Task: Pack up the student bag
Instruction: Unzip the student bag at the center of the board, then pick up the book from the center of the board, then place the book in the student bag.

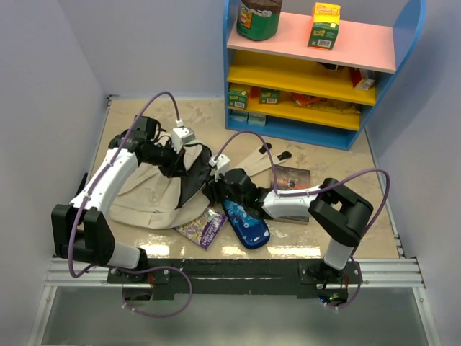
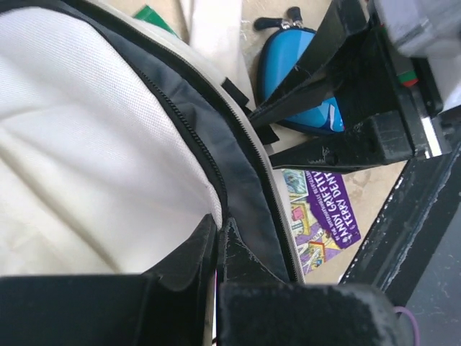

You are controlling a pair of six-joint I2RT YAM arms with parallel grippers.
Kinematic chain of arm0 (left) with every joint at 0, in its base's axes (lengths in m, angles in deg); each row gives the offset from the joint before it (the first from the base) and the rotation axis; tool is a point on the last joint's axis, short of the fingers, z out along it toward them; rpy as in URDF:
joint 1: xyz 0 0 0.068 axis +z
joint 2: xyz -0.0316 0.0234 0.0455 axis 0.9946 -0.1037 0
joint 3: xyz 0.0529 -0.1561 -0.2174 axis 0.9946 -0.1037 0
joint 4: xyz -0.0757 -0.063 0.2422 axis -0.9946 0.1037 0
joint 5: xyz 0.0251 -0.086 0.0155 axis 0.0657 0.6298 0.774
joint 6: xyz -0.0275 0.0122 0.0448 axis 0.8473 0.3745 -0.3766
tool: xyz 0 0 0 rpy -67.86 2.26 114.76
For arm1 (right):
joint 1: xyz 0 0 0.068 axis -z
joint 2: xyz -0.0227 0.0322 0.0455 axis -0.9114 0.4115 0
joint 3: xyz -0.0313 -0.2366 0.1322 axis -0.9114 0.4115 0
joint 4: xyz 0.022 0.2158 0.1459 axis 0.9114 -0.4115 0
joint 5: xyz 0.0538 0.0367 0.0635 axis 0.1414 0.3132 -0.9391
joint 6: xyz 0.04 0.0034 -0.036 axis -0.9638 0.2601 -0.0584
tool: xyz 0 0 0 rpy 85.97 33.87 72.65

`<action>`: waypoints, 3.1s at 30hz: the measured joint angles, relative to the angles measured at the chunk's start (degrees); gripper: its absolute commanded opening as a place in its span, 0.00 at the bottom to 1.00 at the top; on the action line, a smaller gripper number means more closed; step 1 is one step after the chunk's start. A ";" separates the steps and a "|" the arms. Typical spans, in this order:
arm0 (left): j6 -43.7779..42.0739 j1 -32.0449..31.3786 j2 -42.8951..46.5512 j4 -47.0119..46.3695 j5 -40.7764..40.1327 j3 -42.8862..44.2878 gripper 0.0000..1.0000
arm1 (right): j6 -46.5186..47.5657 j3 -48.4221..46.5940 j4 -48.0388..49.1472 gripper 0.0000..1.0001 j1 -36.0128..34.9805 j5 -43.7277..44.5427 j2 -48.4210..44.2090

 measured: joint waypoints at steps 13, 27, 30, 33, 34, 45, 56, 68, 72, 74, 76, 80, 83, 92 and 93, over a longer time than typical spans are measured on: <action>-2.89 0.74 -0.94 1.31 -1.42 13.55 0.00 | -8.33 -8.83 -23.32 0.13 1.90 15.82 -7.13; -7.82 0.74 5.11 -2.08 0.24 -2.10 0.00 | -29.49 -12.55 -61.48 0.90 5.55 36.74 -7.04; -7.89 0.74 6.58 -2.40 0.28 -3.39 0.00 | -31.19 -12.31 -64.76 0.91 5.95 37.29 -3.76; -8.04 0.74 8.63 -2.49 0.26 -4.50 0.00 | -31.91 -10.51 -65.90 0.91 6.88 37.46 -1.55; -8.17 0.74 9.35 -2.49 0.24 -4.79 0.00 | -31.98 -9.88 -66.23 0.91 7.34 37.53 -1.16; -9.11 0.74 11.04 -2.56 0.22 -6.16 0.00 | -31.74 -9.33 -64.00 0.50 11.04 39.95 1.51; -9.31 0.76 12.09 -2.86 -0.37 -6.84 0.00 | -27.47 -8.57 -60.76 0.00 11.65 36.37 -0.79; -9.29 0.76 12.79 -3.48 -2.51 -6.82 0.00 | -23.41 -8.37 -62.60 0.00 12.94 31.32 -13.09; -9.29 0.79 12.68 -3.65 -2.58 -6.62 0.00 | -20.55 -14.73 -64.41 0.00 12.79 28.68 -19.74; -9.29 0.90 12.48 -3.78 -2.58 -6.47 0.00 | -19.10 -18.60 -64.15 0.00 12.11 26.51 -22.01; -9.29 1.20 12.41 -3.82 -2.58 -6.38 0.00 | -17.75 -22.80 -64.19 0.00 11.19 24.37 -23.47; -8.44 1.97 12.33 -4.57 -2.75 -6.38 0.00 | -15.65 -32.63 -65.48 0.00 8.57 22.38 -22.82; -7.61 2.75 12.31 -5.33 -3.15 -6.38 0.00 | -14.23 -39.80 -66.25 0.00 6.10 22.08 -20.87; -7.30 4.57 12.33 -7.06 -3.63 -8.20 0.00 | -12.07 -53.42 -67.87 0.00 0.24 19.43 -15.78; -7.30 4.57 12.33 -7.23 -3.61 -8.52 0.00 | -12.09 -53.64 -67.58 0.00 0.11 18.51 -15.65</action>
